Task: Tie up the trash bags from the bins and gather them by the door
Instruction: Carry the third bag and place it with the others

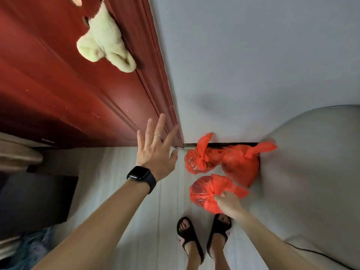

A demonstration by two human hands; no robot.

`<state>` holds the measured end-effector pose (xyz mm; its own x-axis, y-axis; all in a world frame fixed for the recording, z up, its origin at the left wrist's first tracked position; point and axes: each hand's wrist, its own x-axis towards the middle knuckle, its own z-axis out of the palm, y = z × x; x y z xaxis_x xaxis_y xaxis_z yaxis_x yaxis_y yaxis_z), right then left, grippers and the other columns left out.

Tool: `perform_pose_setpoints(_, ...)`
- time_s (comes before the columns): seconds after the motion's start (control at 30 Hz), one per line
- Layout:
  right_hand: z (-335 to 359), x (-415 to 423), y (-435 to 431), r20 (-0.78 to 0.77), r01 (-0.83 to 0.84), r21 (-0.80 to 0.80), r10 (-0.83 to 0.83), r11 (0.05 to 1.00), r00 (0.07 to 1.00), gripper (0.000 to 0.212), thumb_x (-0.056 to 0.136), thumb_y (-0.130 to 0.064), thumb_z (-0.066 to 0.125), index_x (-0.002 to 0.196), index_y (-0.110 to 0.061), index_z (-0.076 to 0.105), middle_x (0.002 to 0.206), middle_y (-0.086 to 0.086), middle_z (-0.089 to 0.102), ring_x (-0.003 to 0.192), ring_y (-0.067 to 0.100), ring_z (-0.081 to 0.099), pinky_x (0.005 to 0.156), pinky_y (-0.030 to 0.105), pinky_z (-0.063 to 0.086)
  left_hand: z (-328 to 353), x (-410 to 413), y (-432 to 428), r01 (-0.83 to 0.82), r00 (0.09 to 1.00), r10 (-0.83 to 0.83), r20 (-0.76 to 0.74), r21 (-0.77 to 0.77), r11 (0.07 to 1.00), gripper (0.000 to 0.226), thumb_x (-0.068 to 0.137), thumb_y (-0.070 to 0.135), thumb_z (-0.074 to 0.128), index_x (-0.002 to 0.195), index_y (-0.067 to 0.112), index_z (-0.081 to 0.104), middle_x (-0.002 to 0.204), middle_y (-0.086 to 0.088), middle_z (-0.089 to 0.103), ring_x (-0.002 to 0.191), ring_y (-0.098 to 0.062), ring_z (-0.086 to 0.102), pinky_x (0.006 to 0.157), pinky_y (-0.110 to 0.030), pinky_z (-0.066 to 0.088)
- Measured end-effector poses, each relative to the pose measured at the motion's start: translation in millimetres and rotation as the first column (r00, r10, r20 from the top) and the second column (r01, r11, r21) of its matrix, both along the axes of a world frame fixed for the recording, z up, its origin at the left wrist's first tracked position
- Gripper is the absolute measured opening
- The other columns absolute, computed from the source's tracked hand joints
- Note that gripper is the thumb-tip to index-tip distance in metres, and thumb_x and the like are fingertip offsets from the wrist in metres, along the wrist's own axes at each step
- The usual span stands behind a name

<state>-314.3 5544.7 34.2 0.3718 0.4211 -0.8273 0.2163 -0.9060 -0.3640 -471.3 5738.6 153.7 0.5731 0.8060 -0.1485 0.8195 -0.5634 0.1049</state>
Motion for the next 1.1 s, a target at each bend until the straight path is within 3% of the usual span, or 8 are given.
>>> perform_pose_setpoints(0.07,-43,6,18,0.016,-0.087,-0.014,0.087,0.996,0.996,0.020,0.094,-0.022,0.052,0.097,-0.008,0.066,0.104,0.015,0.068,0.107,0.033,0.061,0.080,0.031,0.040,-42,19,19,0.014,1.000,-0.014,0.006,0.054,0.998,0.076,0.090,0.042,0.051,0.154,0.041,0.011,0.164,0.000,-0.015,0.150,-0.036,-0.009,0.116,-0.066,0.006)
perform_pose_setpoints(0.17,-105,19,35,0.031,-0.087,-0.041,0.089,0.995,0.996,0.030,0.095,-0.022,0.047,0.117,-0.006,0.061,0.114,0.016,0.065,0.113,0.035,0.059,0.082,0.032,0.042,-94,45,40,0.031,0.999,-0.033,0.018,0.078,0.996,0.079,0.091,0.038,0.046,0.154,0.040,-0.002,0.164,0.003,-0.012,0.150,-0.035,-0.009,0.114,-0.069,0.002)
perform_pose_setpoints(0.4,-208,51,51,-0.025,-0.099,-0.118,0.096,0.988,0.995,0.026,0.079,-0.031,0.046,0.098,-0.019,0.058,0.098,0.011,0.066,0.090,0.028,0.065,0.084,0.038,0.055,-170,73,68,-0.078,0.996,0.073,0.051,0.091,0.993,0.087,0.087,0.031,0.048,0.153,0.041,-0.008,0.163,0.006,-0.017,0.148,-0.039,-0.016,0.109,-0.075,0.002)
perform_pose_setpoints(0.6,-210,49,53,-0.032,-0.180,-0.145,0.177,0.973,0.984,0.019,0.094,-0.026,0.045,0.098,-0.013,0.060,0.113,0.015,0.065,0.104,0.032,0.062,0.082,0.033,0.046,-187,74,71,-0.063,0.998,0.061,0.021,0.104,0.993,0.093,0.081,0.023,0.049,0.153,0.043,-0.007,0.163,0.005,-0.017,0.146,-0.046,-0.014,0.108,-0.077,0.005)
perform_pose_setpoints(0.67,-203,50,50,-0.033,-0.187,-0.140,0.184,0.972,0.982,0.044,0.093,-0.033,0.046,0.130,-0.009,0.054,0.130,0.012,0.061,0.117,0.032,0.059,0.090,0.031,0.046,-180,73,71,-0.050,0.999,0.050,-0.001,0.081,0.995,0.095,0.080,0.021,0.051,0.153,0.043,-0.006,0.163,0.005,-0.019,0.147,-0.044,-0.014,0.109,-0.076,0.004)
perform_pose_setpoints(0.73,-184,51,49,-0.037,-0.220,-0.135,0.217,0.966,0.976,0.051,0.094,-0.034,0.046,0.141,-0.015,0.046,0.137,0.010,0.057,0.122,0.030,0.056,0.096,0.033,0.046,-168,72,68,-0.042,0.999,0.042,0.002,0.035,0.998,0.093,0.081,0.019,0.051,0.152,0.045,-0.002,0.162,0.007,-0.019,0.149,-0.039,-0.013,0.110,-0.075,0.003)
perform_pose_setpoints(0.93,-60,62,68,0.028,-0.306,0.000,0.306,0.952,0.952,0.039,0.096,-0.037,0.043,0.132,-0.030,0.052,0.128,0.003,0.063,0.112,0.028,0.062,0.095,0.036,0.050,-87,64,47,-0.001,0.999,0.007,0.038,-0.144,0.990,0.078,0.090,0.018,0.047,0.153,0.042,0.008,0.165,0.001,0.001,0.152,-0.027,0.000,0.119,-0.060,0.006)
perform_pose_setpoints(1.1,66,77,92,0.156,-0.447,0.130,0.427,0.885,0.891,0.036,0.091,-0.040,0.046,0.123,-0.033,0.062,0.114,0.000,0.068,0.114,0.031,0.061,0.089,0.023,0.048,19,59,17,-0.001,1.000,0.003,0.009,-0.264,0.964,0.069,0.092,0.023,0.045,0.152,0.041,0.017,0.163,0.004,0.014,0.151,-0.022,0.007,0.120,-0.053,0.004)
